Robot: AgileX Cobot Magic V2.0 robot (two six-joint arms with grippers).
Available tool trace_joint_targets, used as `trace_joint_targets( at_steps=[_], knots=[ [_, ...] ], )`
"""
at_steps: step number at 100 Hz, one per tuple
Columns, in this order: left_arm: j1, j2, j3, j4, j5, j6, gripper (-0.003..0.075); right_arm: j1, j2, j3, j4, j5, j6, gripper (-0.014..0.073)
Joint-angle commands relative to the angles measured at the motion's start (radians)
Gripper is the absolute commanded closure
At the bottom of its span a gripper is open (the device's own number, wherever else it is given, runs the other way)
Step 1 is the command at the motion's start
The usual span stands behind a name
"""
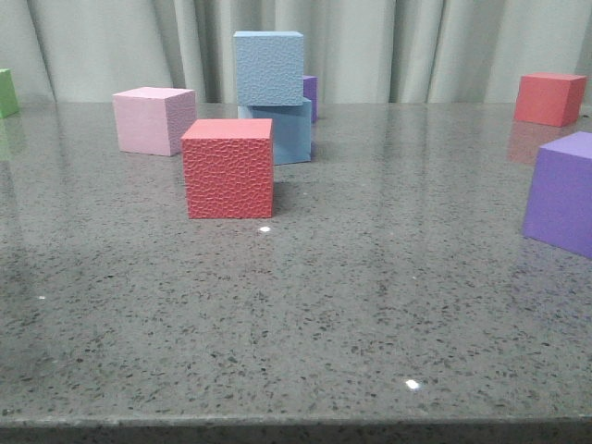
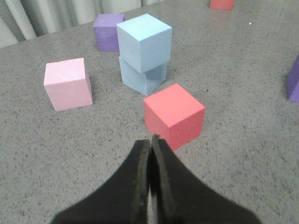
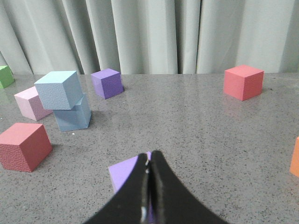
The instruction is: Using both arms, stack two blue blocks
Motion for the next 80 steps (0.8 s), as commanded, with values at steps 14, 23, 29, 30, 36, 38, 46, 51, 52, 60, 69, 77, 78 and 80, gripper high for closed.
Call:
trace_joint_targets(
  at_steps=[14,23,29,30,36,38,46,51,52,60,69,77,78,80],
  knots=[
    [-0.007,-0.097,0.035,0.007,-0.097,-0.007,0.0739,-0.004,0.014,-0.023,-0.061,-0.077,-0.002,0.0707],
    [-0.007,-0.096,0.035,0.007,-0.097,-0.007,0.0738,-0.004,0.014,-0.023,-0.061,-0.074,-0.002,0.0707],
    [-0.007,-0.095,0.035,0.007,-0.097,-0.007,0.0738,-0.004,0.014,-0.023,-0.061,-0.074,-0.002,0.0707],
    [-0.007,-0.095,0.035,0.007,-0.097,-0.007,0.0738,-0.004,0.014,-0.023,-0.061,-0.074,-0.002,0.0707],
    [-0.007,-0.095,0.035,0.007,-0.097,-0.007,0.0738,-0.004,0.014,-0.023,-0.061,-0.074,-0.002,0.0707],
    [-0.007,-0.095,0.035,0.007,-0.097,-0.007,0.0738,-0.004,0.014,-0.023,-0.061,-0.074,-0.002,0.0707],
    [-0.007,-0.095,0.035,0.007,-0.097,-0.007,0.0738,-0.004,0.014,-0.023,-0.061,-0.074,-0.002,0.0707],
    [-0.007,-0.095,0.035,0.007,-0.097,-0.007,0.0738,-0.004,0.014,-0.023,-0.061,-0.074,-0.002,0.0707],
    [-0.007,-0.095,0.035,0.007,-0.097,-0.007,0.0738,-0.004,0.014,-0.023,-0.061,-0.074,-0.002,0.0707],
    [-0.007,-0.095,0.035,0.007,-0.097,-0.007,0.0738,-0.004,0.014,-0.023,-0.061,-0.074,-0.002,0.0707],
    [-0.007,-0.095,0.035,0.007,-0.097,-0.007,0.0738,-0.004,0.014,-0.023,-0.061,-0.074,-0.002,0.0707],
    [-0.007,-0.095,0.035,0.009,-0.097,-0.007,0.0739,-0.004,0.014,-0.023,-0.061,-0.074,-0.002,0.0707],
    [-0.007,-0.095,0.035,0.012,-0.097,-0.007,0.0739,-0.004,0.014,-0.023,-0.061,-0.074,-0.002,0.0707],
    [-0.007,-0.095,0.035,0.015,-0.095,-0.007,0.0739,-0.004,0.014,-0.023,-0.061,-0.074,-0.002,0.0707]
  ],
)
